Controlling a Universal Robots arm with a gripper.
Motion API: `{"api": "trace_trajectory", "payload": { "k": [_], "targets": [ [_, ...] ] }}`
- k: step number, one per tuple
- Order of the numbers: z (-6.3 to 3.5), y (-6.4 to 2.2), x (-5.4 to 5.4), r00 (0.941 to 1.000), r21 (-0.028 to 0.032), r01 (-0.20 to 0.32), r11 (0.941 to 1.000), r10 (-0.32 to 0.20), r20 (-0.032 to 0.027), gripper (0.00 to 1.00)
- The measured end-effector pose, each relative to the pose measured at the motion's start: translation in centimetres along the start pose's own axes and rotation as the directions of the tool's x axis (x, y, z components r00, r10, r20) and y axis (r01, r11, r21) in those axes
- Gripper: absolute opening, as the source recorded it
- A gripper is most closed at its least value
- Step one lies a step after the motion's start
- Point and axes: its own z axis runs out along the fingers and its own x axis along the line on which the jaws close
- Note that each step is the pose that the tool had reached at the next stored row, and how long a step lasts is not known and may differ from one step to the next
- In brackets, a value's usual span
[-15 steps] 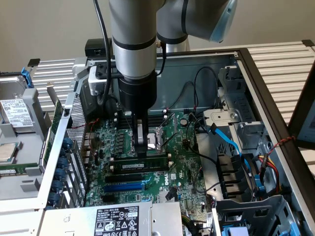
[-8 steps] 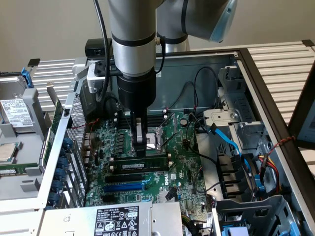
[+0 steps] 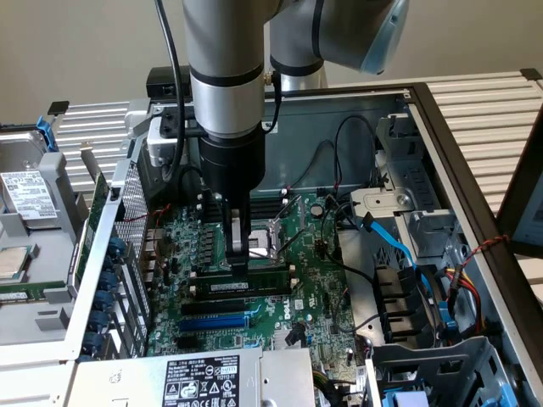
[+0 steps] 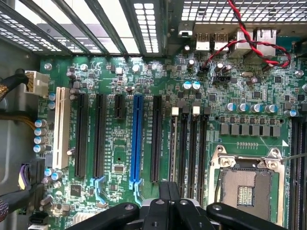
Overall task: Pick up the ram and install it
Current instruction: 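Press down the ram until it locks into place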
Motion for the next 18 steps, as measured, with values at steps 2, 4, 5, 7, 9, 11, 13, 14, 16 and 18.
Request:
{"api": "trace_trajectory", "payload": {
  "k": [2,4,5,7,9,11,13,14,16,18],
  "targets": [
    [0.07,0.0,-0.31,1.0,0.0001,0.0,1.0,0.0,0.0002,0.11],
    [0.17,0.0,-0.45,1.0,0.0001,-0.001,1.0,0.001,0.0002,0.11],
    [0.21,0.0,-0.47,1.0,0.0,-0.002,1.0,0.002,-0.0001,0.11],
    [0.26,0.0,-0.49,1.0,-0.0002,-0.002,1.0,0.002,-0.0009,0.11],
    [0.3,0.0,-0.52,1.0,-0.0002,-0.003,1.0,0.003,-0.0029,0.11],
    [0.33,0.0,-0.54,1.0,-0.0002,-0.004,1.0,0.004,-0.0049,0.11],
    [0.36,0.0,-0.57,1.0,-0.0001,-0.005,1.0,0.005,-0.0063,0.11],
    [0.37,-0.01,-0.59,1.0,-0.0002,-0.005,1.0,0.005,-0.0072,0.11],
    [0.39,-0.06,-0.64,0.9999,-0.0002,-0.006,1.0,0.006,-0.0093,0.11],
    [0.39,-0.18,-0.65,0.9999,-0.0002,-0.006,1.0,0.006,-0.0111,0.11]
  ]
}}
